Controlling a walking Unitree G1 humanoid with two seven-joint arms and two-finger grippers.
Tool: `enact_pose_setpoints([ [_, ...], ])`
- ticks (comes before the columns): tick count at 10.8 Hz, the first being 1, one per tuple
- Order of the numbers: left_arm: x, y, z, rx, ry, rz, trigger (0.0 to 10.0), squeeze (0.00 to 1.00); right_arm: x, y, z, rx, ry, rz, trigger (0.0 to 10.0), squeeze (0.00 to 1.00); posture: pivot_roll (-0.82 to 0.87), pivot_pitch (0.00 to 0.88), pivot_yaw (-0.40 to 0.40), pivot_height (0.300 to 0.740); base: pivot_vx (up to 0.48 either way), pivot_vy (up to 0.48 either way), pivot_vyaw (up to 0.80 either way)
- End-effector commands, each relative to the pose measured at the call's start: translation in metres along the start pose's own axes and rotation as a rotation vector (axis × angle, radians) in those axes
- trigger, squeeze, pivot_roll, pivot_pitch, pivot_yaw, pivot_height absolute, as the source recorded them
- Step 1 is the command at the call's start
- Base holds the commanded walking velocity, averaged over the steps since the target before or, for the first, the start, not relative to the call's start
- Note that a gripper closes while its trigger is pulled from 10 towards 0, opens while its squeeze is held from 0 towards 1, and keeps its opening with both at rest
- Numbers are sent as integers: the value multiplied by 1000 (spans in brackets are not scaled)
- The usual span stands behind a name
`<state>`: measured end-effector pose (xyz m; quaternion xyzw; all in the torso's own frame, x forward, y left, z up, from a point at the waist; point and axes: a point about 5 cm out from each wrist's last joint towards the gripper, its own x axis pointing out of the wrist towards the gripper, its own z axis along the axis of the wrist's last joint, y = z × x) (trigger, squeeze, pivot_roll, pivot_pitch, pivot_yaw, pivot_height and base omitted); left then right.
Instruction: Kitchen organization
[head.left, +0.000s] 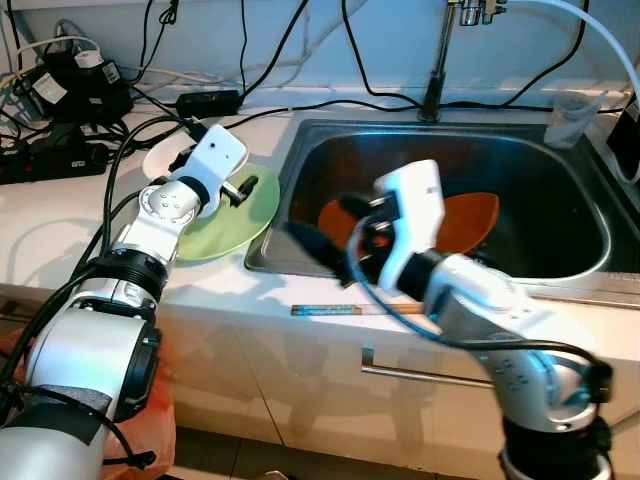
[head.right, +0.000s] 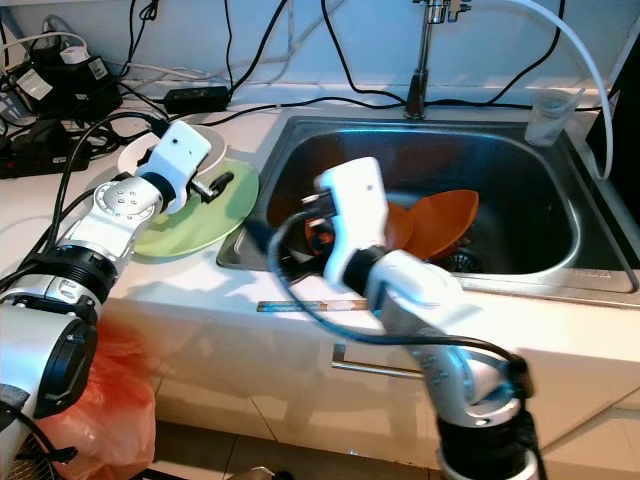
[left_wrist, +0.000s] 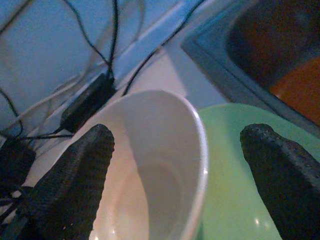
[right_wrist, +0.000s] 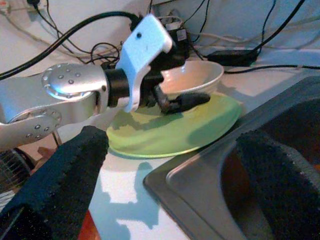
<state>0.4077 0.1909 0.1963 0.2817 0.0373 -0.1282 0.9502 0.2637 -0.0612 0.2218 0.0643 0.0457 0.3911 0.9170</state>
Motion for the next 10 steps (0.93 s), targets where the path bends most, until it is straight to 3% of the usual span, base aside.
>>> enact_pose_setpoints([
  [1, -2, 1, -5, -43, -4, 31, 10000, 0, 5, 1, 2, -8, -9, 14, 10000, 0, -77, 0, 107, 740, 0, 0, 0],
  [4, -5, -4, -21, -83, 50, 29, 10000, 0, 9, 4, 1, -2, -9, 33, 10000, 0, -66, 0, 92, 740, 0, 0, 0],
  [6, -9, -1, -30, -40, 98, 21, 10000, 0, 9, 4, 2, -4, -12, 34, 10000, 0, -70, 0, 98, 740, 0, 0, 0],
  [7, -10, 2, -33, -18, 113, 14, 8510, 0, 9, 4, 2, -5, -15, 30, 10000, 0, -70, 0, 103, 740, 0, 0, 0],
  [8, -10, 3, -32, -22, 110, 7, 39, 0, 8, 5, 2, -4, -17, 27, 10000, 0, -71, 0, 105, 740, 0, 0, 0],
  [10, -11, 4, -32, -15, 110, 12, 0, 0, 7, 5, 2, -5, -19, 20, 10000, 0, -75, 0, 109, 740, 0, 0, 0],
])
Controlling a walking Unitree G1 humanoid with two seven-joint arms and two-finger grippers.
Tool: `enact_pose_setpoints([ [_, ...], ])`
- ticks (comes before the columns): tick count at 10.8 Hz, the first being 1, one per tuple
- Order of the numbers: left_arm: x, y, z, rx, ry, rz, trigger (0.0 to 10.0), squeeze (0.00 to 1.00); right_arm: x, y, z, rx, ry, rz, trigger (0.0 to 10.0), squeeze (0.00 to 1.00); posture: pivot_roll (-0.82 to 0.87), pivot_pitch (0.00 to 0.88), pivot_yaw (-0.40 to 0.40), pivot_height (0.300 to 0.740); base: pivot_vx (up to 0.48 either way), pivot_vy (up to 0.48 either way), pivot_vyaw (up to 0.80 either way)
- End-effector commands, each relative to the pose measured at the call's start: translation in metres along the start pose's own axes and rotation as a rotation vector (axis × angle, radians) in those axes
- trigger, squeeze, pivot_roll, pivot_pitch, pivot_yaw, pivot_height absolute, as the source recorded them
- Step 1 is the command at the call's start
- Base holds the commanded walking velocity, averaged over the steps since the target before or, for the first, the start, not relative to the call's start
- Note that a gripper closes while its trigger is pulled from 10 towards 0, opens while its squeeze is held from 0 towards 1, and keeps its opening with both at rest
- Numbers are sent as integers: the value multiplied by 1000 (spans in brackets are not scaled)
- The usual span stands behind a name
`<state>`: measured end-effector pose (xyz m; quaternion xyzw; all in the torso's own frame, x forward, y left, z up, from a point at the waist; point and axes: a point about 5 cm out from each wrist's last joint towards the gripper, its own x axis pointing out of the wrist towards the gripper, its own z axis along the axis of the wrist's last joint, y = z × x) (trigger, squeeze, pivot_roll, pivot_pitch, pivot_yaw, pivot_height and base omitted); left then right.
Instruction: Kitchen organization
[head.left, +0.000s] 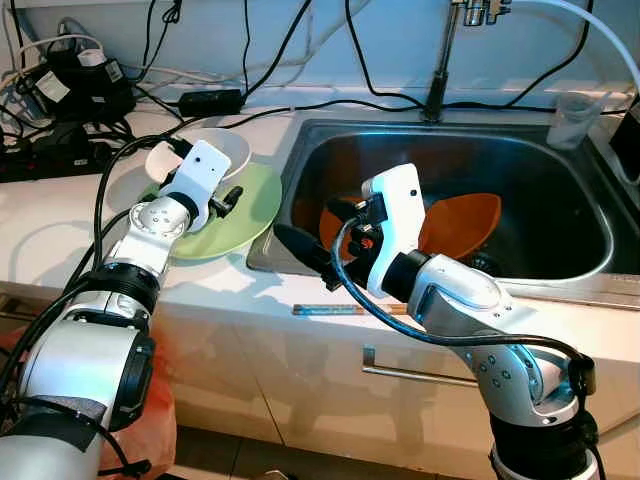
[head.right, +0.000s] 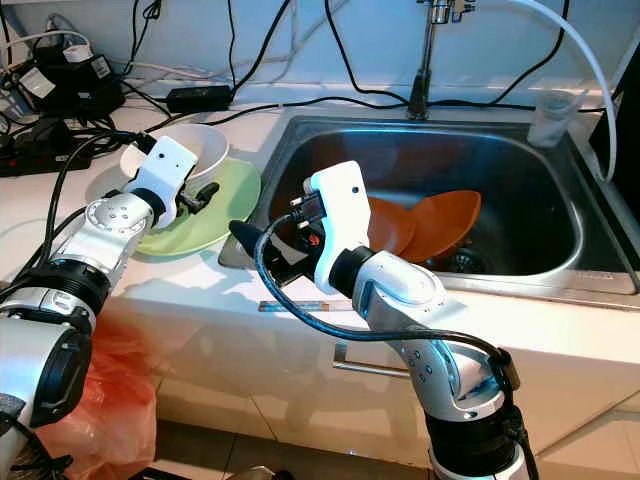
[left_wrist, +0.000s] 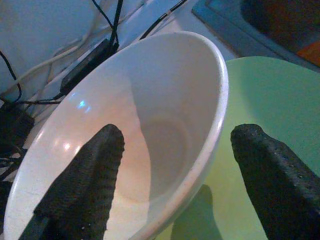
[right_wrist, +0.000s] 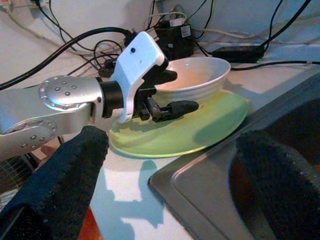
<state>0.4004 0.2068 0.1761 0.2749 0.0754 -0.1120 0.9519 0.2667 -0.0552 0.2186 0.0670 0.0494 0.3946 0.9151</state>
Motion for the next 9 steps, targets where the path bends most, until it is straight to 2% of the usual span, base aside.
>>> enact_pose_setpoints([
  [1, -2, 4, -7, 14, 31, 2, 0, 0, 0, 3, 6, -15, -25, 9, 10000, 0, -77, 0, 111, 740, 0, 0, 0],
  [9, -3, 2, -7, 31, 26, -16, 0, 0, -1, 1, 5, -21, -18, -3, 10000, 0, -79, 0, 107, 740, 0, 0, 0],
])
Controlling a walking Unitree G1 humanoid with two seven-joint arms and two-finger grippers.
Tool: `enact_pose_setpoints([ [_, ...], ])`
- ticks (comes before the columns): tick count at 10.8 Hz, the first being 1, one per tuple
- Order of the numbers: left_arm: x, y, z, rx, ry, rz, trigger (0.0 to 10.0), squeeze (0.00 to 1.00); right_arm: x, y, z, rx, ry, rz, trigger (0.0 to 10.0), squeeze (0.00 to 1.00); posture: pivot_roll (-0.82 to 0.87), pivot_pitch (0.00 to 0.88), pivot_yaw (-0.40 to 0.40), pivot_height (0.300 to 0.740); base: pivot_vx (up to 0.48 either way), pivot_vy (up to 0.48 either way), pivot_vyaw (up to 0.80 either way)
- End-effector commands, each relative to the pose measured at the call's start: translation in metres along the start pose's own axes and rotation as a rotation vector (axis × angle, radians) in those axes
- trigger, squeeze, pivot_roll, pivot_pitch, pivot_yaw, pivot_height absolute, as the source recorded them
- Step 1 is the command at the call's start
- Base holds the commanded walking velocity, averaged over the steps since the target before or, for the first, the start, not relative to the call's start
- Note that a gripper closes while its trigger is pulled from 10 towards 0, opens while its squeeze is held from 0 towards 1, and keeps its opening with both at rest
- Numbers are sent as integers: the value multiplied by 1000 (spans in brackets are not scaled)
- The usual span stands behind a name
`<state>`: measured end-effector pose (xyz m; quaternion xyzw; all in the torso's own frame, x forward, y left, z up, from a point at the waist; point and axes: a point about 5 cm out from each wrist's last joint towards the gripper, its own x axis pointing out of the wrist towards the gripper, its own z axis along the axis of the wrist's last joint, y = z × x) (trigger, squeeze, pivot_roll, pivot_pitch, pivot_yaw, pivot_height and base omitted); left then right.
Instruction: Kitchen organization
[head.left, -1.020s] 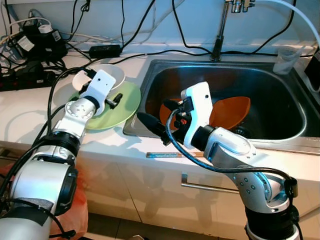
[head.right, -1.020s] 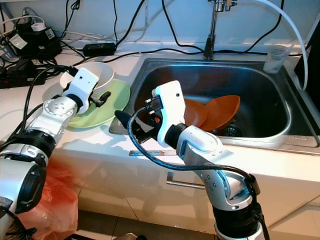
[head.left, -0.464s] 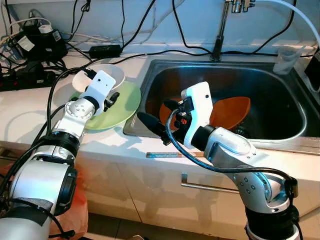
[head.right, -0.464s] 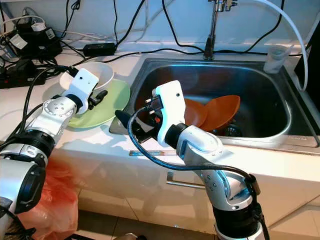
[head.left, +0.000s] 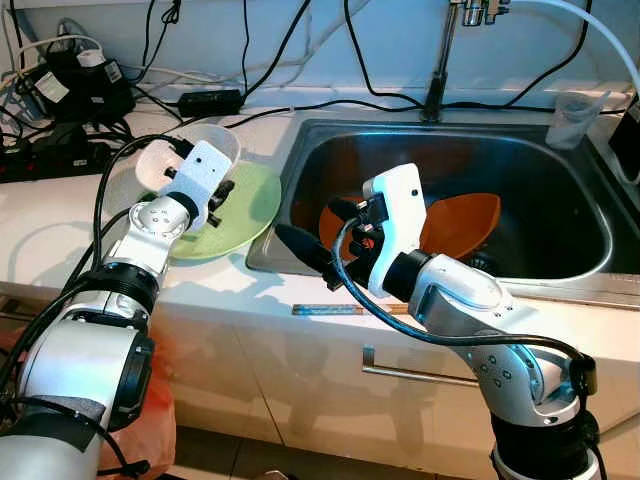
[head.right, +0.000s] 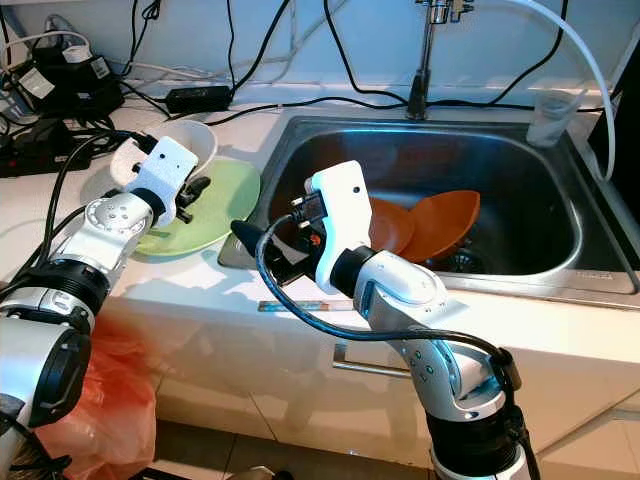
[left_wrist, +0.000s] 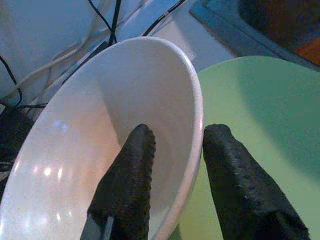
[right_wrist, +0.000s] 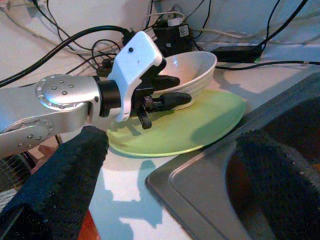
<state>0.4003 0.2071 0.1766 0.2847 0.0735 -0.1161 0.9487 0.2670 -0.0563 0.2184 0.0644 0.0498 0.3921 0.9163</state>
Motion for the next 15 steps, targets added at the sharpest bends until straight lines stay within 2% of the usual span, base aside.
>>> enact_pose_setpoints([
  [1, -2, 1, -6, 2, 13, -9, 0, 0, 0, 2, 4, -16, -16, 5, 10000, 0, -78, 0, 105, 740, 0, 0, 0],
  [5, -1, 3, 8, -74, -96, 64, 0, 0, 2, 0, 4, -16, -32, -25, 10000, 0, -70, 0, 108, 740, 0, 0, 0],
  [13, 0, 1, 8, -93, -94, 43, 0, 0, 2, -5, 5, -27, -37, -44, 10000, 0, -73, 0, 112, 740, 0, 0, 0],
  [14, 0, 2, 14, -94, -131, 55, 0, 0, 2, -5, 5, -27, -38, -47, 10000, 0, -73, 0, 112, 740, 0, 0, 0],
  [15, 1, -1, 26, -93, -210, 65, 0, 0, 2, -6, 5, -27, -42, -51, 10000, 0, -73, 0, 112, 740, 0, 0, 0],
])
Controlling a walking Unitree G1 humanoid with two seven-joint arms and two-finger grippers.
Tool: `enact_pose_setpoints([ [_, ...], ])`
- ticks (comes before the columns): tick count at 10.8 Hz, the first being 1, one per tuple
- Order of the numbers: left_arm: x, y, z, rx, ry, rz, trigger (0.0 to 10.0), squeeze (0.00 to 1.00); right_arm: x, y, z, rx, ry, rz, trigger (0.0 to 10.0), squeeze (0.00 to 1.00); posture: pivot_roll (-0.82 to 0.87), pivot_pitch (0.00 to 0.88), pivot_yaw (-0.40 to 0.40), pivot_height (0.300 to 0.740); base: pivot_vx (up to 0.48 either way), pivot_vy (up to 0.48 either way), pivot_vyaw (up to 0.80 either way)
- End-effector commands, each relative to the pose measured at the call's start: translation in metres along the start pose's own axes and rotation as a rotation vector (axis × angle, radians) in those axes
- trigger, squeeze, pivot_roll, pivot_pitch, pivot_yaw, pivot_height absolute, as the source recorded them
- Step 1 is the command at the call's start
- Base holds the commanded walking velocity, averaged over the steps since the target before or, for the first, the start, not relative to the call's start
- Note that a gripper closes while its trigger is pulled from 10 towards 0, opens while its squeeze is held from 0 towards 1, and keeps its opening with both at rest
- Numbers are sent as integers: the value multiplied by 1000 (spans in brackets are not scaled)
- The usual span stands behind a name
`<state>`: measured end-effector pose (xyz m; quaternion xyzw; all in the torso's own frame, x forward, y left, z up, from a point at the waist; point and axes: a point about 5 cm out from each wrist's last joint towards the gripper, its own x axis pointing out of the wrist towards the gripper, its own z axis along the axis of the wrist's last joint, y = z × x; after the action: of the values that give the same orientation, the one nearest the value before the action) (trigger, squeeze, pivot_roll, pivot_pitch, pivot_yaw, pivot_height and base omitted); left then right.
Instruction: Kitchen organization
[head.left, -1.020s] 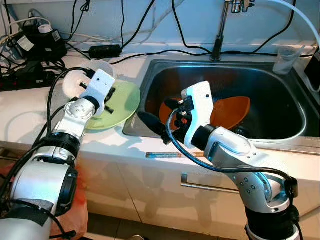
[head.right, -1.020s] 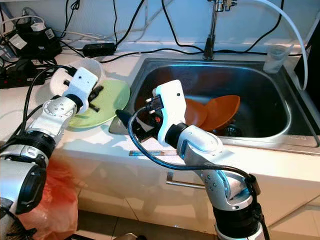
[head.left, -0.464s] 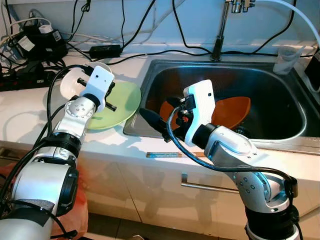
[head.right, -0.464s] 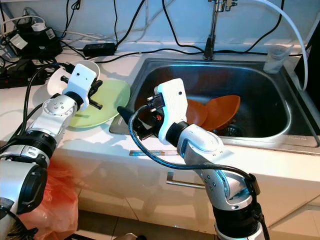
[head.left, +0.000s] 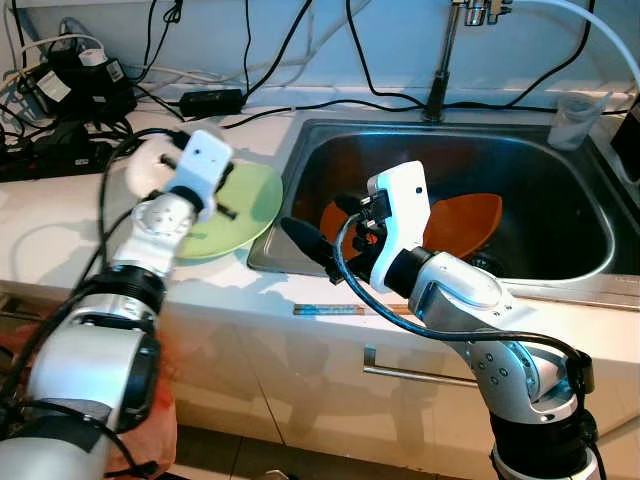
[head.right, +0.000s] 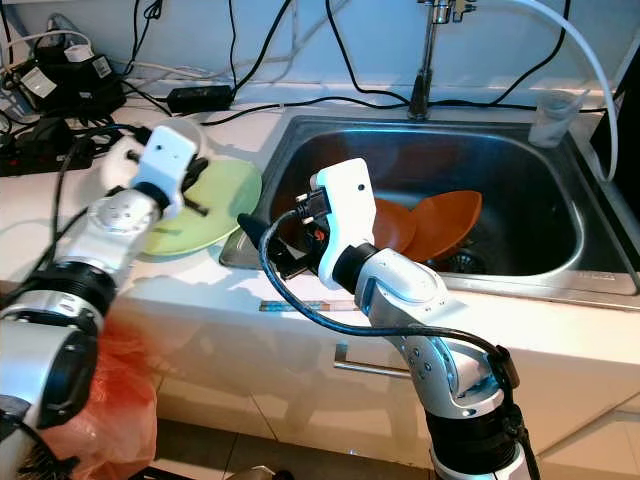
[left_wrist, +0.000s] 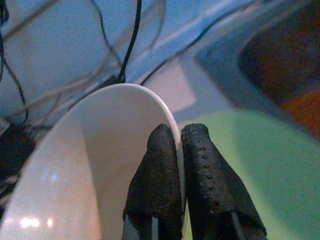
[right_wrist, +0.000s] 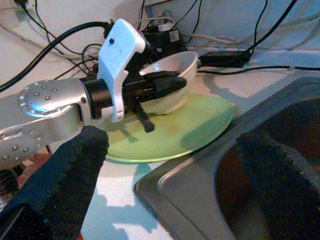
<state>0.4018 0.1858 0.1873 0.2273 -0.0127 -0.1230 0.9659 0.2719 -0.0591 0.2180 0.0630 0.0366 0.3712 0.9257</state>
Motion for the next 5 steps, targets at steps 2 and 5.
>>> enact_pose_setpoints([
  [2, 4, -9, 23, -7, -152, 8, 0, 0, 2, -3, 5, -10, -23, -20, 10000, 0, -74, 0, 109, 740, 0, 0, 0],
  [5, 8, -37, 42, 0, -267, -37, 0, 0, 2, -9, 8, -22, -36, -58, 10000, 0, -78, 0, 110, 740, 0, 0, 0],
])
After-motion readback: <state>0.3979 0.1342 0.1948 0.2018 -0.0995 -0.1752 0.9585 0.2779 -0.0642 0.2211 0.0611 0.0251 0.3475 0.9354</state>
